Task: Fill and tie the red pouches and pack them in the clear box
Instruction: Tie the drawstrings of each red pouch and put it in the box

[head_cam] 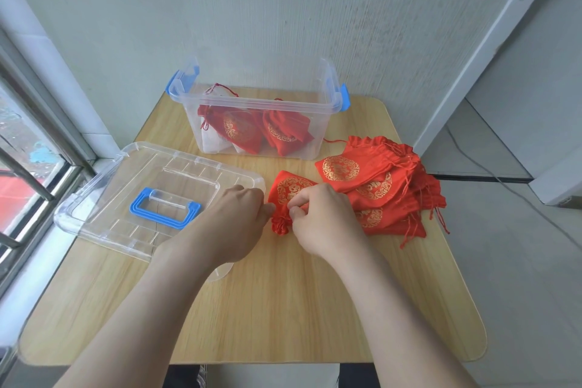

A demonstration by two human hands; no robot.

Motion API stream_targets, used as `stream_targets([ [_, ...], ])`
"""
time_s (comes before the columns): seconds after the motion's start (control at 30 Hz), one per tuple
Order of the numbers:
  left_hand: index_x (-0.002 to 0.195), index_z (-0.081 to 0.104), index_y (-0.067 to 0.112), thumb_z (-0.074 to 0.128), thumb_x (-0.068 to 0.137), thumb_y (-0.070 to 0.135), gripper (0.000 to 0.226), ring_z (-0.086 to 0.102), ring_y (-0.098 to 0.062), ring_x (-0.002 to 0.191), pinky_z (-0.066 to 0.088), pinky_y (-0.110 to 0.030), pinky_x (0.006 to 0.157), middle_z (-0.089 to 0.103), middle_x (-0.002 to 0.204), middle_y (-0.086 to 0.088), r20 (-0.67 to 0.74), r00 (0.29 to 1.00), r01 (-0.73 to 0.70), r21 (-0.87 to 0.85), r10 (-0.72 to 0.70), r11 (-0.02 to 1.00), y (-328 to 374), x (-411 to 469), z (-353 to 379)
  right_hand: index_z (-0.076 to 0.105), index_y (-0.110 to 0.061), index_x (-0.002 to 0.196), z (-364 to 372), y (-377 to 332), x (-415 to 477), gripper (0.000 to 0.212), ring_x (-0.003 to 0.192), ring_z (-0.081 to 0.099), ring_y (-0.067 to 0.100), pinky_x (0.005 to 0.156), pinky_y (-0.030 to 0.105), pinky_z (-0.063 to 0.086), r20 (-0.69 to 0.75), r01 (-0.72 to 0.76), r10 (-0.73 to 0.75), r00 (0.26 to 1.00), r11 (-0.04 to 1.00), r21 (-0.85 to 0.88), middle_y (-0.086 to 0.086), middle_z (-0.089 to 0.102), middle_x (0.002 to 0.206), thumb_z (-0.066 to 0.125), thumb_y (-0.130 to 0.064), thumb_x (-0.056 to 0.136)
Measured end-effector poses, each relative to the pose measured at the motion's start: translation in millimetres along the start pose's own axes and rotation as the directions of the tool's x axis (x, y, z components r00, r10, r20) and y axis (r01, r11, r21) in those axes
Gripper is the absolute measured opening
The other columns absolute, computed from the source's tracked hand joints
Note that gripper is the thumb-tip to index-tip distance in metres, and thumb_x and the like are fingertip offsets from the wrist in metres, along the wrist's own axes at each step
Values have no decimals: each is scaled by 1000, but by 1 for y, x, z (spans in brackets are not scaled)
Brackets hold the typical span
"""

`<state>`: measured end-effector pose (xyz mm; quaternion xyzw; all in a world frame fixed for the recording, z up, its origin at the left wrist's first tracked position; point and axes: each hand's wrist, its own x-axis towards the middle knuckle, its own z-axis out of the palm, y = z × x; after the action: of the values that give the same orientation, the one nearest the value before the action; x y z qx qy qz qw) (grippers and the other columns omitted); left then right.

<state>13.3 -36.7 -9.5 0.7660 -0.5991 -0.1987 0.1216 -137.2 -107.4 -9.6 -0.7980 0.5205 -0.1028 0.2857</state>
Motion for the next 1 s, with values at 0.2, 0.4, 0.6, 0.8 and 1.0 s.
stream_targets([
  [0.2,74,39,15,41,112,37,44,40,-11,70,25,-35,66,50,78,-2,6,1000,-18,-33,18,999,6,-1,-1,77,-23,89,6,6,3,21,99,66,34,92,43,57,73,-16,25,997,994,-111,3,73,96,58,-25,98],
  [0.4,71,42,13,41,112,38,48,42,-19,69,29,-21,58,47,70,-2,78,997,-15,-1,15,1000,7,-3,0,75,-26,93,8,7,4,18,102,65,34,91,43,59,75,-34,41,996,995,-93,2,72,98,58,-27,97],
  [0.6,73,45,12,41,112,36,45,54,-28,76,30,-21,60,61,77,-11,72,997,-23,-43,26,999,5,-4,-2,76,-26,93,7,7,4,18,98,66,32,89,43,60,83,-32,39,996,996,-86,2,72,95,58,-25,96],
  [0.8,78,47,12,40,112,33,41,51,-30,73,28,-35,74,60,74,-7,-50,995,-84,-40,82,996,3,0,3,76,-20,84,4,4,3,23,87,69,32,80,44,62,66,2,4,998,997,-82,4,72,86,56,-23,96],
  [1.0,77,46,12,44,111,33,40,53,-30,66,41,-45,70,58,67,-4,-228,971,-97,-99,73,990,0,4,1,74,-11,74,-3,2,2,28,75,68,28,69,43,59,-40,61,-61,997,998,-14,5,73,75,58,-18,96],
])
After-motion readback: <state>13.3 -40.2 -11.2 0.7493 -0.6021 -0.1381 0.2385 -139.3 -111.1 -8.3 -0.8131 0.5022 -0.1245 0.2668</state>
